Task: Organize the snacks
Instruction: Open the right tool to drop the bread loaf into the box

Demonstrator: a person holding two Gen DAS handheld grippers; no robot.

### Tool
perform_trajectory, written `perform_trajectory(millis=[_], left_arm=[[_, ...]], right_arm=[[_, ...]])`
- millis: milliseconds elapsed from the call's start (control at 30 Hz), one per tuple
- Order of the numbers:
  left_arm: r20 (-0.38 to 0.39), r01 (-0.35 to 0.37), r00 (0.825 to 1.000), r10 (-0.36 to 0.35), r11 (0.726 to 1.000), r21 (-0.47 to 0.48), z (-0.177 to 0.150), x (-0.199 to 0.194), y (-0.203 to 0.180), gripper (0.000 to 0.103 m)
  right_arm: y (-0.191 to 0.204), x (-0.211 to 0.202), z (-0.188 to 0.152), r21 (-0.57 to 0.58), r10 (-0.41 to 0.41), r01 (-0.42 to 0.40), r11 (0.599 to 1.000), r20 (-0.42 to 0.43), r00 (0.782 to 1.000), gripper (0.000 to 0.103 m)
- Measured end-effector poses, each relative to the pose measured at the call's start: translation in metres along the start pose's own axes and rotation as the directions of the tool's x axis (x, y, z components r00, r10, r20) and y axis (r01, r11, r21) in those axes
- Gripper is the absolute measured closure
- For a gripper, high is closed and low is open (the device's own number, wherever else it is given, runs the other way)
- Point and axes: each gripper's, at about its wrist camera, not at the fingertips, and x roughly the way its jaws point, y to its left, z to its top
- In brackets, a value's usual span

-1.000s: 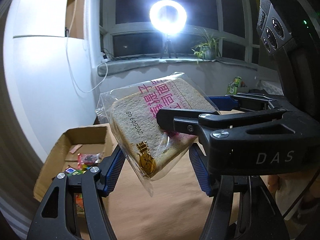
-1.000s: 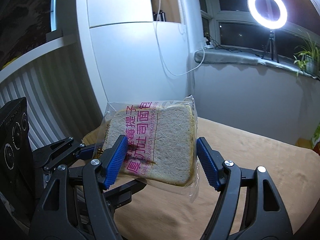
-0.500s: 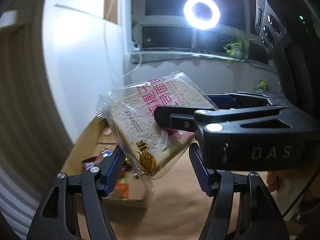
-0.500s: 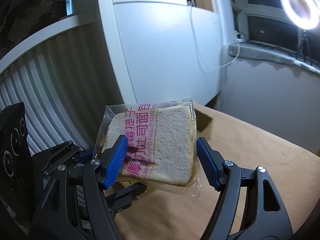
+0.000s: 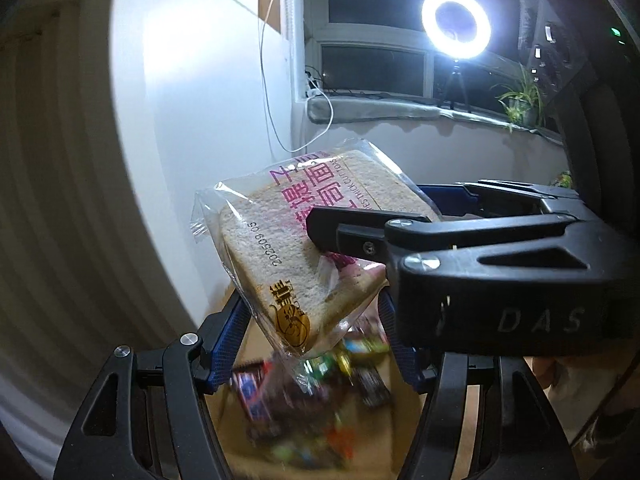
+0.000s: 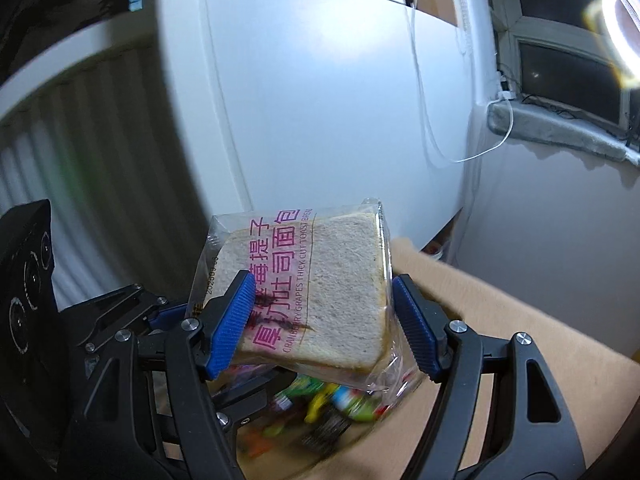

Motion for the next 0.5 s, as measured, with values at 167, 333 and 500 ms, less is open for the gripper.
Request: perform_trajectory(millis=[167, 333, 500], left_arm=[[-0.121, -0.037, 0.992, 0.034, 0.999, -0.020, -0.014, 0.038, 0.013, 0.027], [-0.066, -0.040, 0.997, 0.036, 0.997, -0.067, -0.047, -0.001, 0.017, 0.024], [-0.022, -0.061, 0.998, 0.059, 0.993, -0.099, -0.060, -0.032, 0.021, 0.020]], right_arm=[[-0.025, -0.001, -0.035, 0.094, -0.057, 0.062, 0.994, -0.053, 0.997, 0.017], [-0.020, -0.039, -0.075, 0.096, -0.110, 0.113, 0.989, -0.032, 0.993, 0.016], [-0.009, -0.078, -0.093, 0.061, -0.173, 0.171, 0.983, 0.033, 0.984, 0.000]])
